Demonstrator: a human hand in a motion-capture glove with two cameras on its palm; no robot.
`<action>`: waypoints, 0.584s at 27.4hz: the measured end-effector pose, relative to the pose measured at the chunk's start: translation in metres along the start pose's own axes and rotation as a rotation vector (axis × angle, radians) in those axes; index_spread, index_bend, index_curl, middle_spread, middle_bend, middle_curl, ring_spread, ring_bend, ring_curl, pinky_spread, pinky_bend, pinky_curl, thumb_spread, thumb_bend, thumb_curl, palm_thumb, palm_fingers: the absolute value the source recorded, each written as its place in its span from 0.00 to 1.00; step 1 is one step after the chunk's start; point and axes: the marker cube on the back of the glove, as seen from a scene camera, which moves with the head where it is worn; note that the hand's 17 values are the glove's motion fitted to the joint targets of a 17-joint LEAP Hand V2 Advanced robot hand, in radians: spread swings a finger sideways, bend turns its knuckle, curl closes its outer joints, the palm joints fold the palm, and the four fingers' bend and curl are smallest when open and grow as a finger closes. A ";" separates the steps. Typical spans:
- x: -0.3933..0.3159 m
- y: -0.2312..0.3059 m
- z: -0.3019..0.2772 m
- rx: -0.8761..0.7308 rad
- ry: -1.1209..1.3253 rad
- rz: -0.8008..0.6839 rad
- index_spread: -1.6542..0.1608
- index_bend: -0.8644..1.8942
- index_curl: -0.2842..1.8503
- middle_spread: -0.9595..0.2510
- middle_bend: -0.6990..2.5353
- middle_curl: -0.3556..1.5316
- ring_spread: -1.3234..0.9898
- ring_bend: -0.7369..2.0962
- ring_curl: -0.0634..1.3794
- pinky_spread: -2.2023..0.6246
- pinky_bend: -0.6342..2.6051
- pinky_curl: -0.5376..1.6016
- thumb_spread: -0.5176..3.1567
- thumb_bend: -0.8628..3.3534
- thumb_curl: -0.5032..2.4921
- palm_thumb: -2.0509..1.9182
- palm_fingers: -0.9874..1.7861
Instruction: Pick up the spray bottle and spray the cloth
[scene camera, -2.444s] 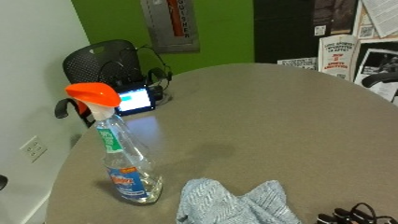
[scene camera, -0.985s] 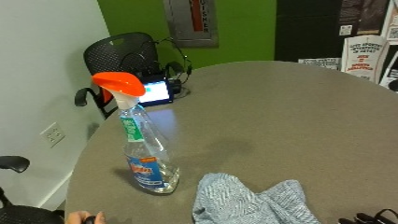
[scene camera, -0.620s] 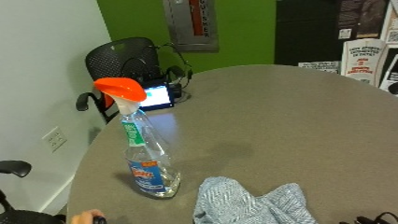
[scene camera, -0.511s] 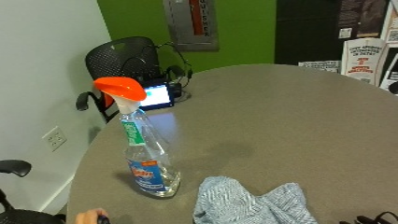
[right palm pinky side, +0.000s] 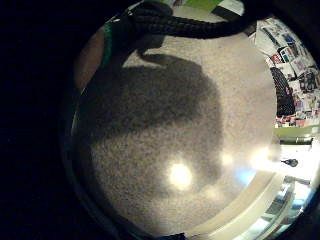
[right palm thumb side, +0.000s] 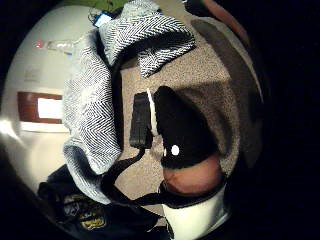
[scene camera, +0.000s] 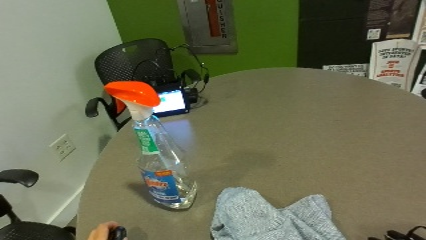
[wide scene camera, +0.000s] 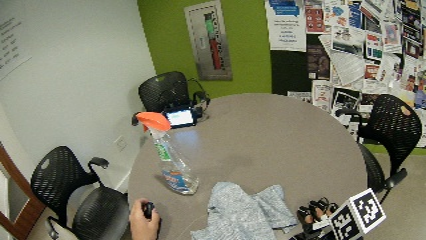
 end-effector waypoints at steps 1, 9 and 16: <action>0.001 0.000 -0.001 0.000 0.001 0.003 0.67 0.38 0.27 0.74 0.27 0.36 0.56 0.33 0.24 0.88 0.26 0.42 0.50 0.20 0.27 0.61 0.51; 0.014 0.001 -0.012 0.033 0.021 0.032 0.67 0.38 0.27 0.74 0.27 0.36 0.56 0.33 0.24 0.88 0.26 0.42 0.50 0.20 0.27 0.61 0.51; 0.015 -0.001 -0.016 0.040 0.025 0.031 0.67 0.38 0.28 0.74 0.27 0.36 0.56 0.33 0.24 0.88 0.26 0.42 0.50 0.20 0.27 0.61 0.51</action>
